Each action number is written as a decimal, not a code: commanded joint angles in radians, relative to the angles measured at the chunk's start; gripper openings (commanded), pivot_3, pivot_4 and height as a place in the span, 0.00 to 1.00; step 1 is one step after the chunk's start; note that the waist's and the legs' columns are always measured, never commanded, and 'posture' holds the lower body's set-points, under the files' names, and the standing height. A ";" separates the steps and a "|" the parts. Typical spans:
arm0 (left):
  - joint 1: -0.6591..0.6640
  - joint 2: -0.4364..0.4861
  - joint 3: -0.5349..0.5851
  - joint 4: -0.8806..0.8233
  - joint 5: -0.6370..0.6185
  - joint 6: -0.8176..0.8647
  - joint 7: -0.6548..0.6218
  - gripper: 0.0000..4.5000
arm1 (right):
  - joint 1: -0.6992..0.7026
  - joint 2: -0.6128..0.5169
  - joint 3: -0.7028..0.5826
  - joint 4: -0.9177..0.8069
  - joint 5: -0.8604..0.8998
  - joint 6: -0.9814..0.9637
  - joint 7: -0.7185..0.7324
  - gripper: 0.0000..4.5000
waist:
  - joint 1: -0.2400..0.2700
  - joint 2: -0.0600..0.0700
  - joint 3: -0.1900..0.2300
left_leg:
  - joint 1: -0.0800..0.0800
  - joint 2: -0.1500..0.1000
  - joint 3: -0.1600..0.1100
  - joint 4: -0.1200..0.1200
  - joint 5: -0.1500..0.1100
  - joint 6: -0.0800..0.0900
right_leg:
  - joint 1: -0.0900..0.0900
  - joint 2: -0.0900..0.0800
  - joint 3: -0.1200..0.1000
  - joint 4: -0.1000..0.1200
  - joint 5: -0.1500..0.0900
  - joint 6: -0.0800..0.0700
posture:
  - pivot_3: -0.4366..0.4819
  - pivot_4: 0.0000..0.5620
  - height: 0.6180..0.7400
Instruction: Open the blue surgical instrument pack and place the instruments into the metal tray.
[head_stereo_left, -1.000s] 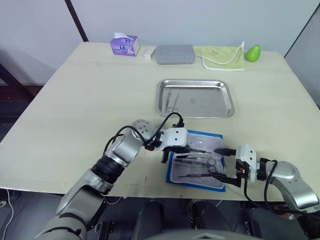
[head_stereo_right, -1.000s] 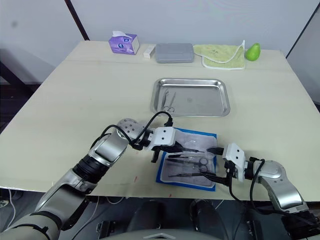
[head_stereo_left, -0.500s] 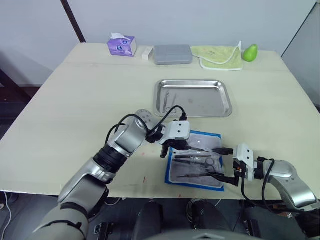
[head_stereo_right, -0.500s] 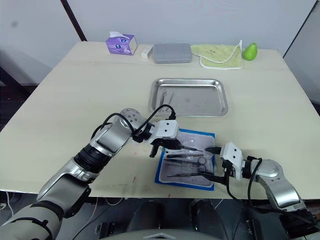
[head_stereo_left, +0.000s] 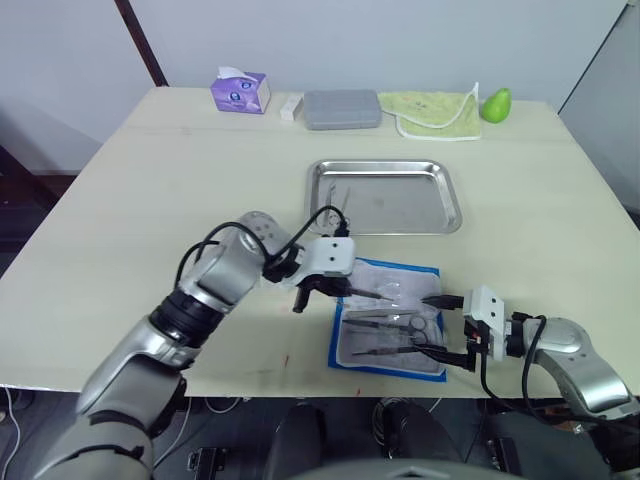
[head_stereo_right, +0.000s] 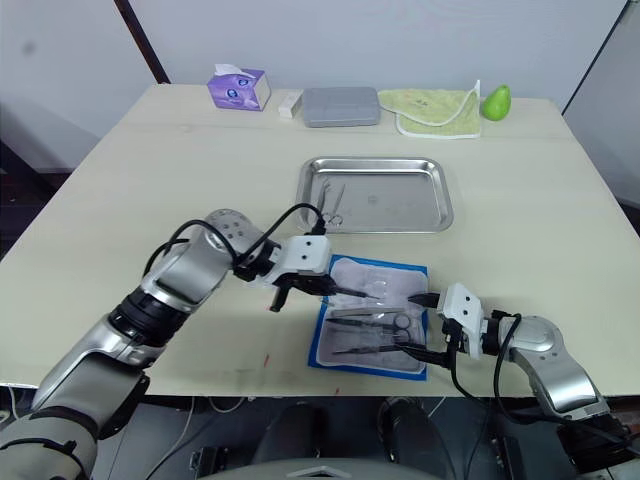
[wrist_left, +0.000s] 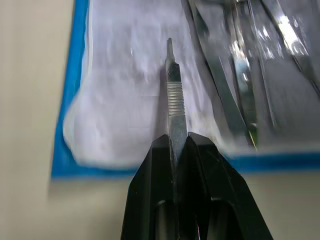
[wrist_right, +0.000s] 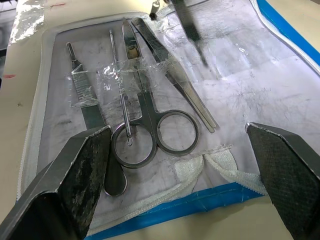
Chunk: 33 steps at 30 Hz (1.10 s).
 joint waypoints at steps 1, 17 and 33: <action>0.001 0.046 0.062 -0.030 -0.033 -0.015 -0.022 0.02 | 0.033 -0.014 0.063 0.118 -0.071 0.072 0.006 1.00 | 0.001 -0.001 -0.001 | 0.000 0.000 0.000 0.000 0.000 0.000 | 0.000 0.000 0.000 0.000 0.000 0.000 | 0.48 0.27 0.98; -0.010 -0.114 0.351 -0.119 -0.235 0.436 0.352 0.02 | 0.014 -0.021 0.042 0.142 -0.064 0.061 0.036 1.00 | 0.002 -0.006 -0.004 | 0.001 0.000 0.000 0.000 0.000 0.000 | 0.001 -0.001 0.000 0.001 0.000 0.000 | 0.48 0.27 0.98; -0.190 -0.680 0.429 0.113 -0.088 0.587 1.151 0.02 | 0.014 -0.038 0.029 0.127 -0.056 0.072 0.044 1.00 | 0.005 -0.006 -0.004 | 0.000 -0.002 0.000 0.000 0.000 0.000 | 0.001 -0.002 0.000 0.000 0.001 0.001 | 0.48 0.27 0.98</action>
